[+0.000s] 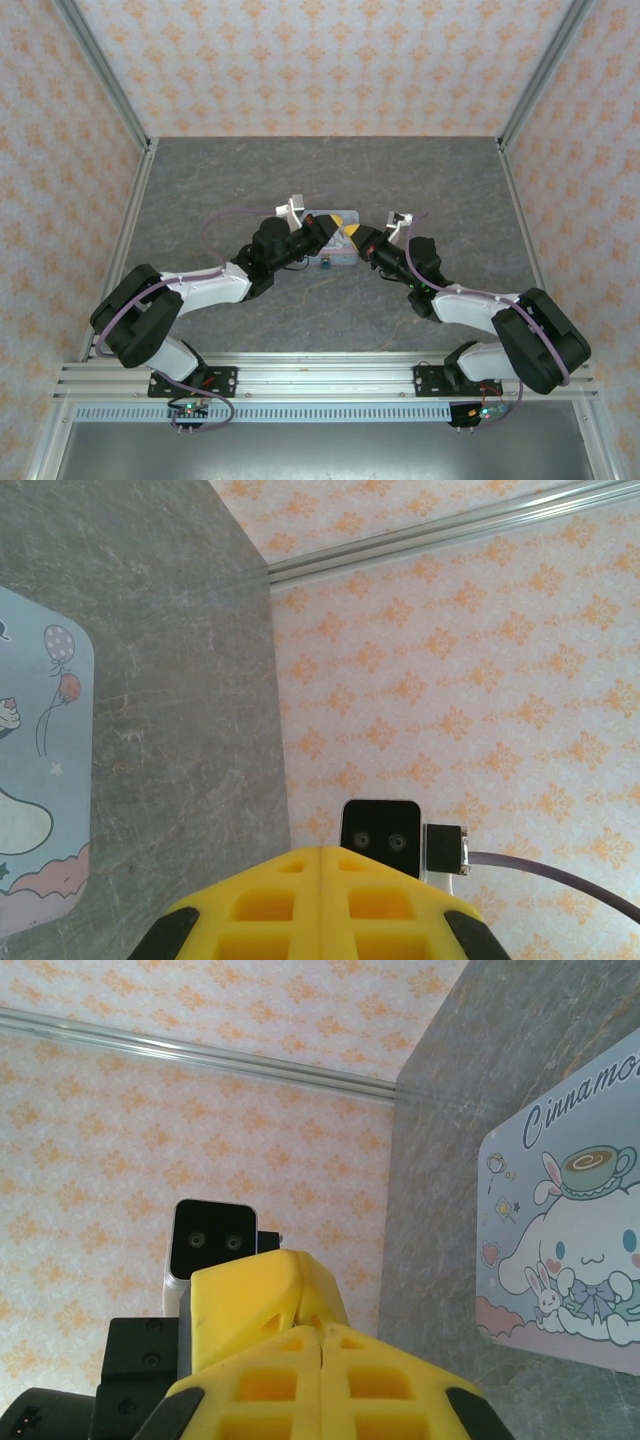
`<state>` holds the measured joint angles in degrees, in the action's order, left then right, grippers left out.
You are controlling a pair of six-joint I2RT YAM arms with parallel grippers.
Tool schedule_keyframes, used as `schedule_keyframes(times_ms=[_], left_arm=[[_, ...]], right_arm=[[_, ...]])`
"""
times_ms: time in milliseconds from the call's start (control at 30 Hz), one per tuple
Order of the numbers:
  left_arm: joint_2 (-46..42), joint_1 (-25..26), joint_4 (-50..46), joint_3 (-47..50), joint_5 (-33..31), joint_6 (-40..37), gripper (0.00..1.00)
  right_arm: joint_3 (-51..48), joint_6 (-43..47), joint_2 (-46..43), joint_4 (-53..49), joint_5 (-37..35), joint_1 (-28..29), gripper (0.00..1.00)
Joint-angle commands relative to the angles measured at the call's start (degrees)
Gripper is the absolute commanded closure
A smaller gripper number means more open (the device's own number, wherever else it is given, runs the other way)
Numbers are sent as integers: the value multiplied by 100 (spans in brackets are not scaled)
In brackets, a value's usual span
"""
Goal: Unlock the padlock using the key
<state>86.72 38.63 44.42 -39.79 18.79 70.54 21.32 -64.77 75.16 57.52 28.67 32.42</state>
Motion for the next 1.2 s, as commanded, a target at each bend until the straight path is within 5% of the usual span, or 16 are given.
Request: schedule_keyframes(times_ms=[0,667,1167], left_arm=[[-208,39,176,38,-155,23,100],[-344,336,104,295,-698,119,100],[-183,307,-302,-82,-566,30,100]], right_arm=[[82,28,33,225,27,-77,100],[78,-158,212,673,6,-72,100],[233,0,240,695,842,-74,100]])
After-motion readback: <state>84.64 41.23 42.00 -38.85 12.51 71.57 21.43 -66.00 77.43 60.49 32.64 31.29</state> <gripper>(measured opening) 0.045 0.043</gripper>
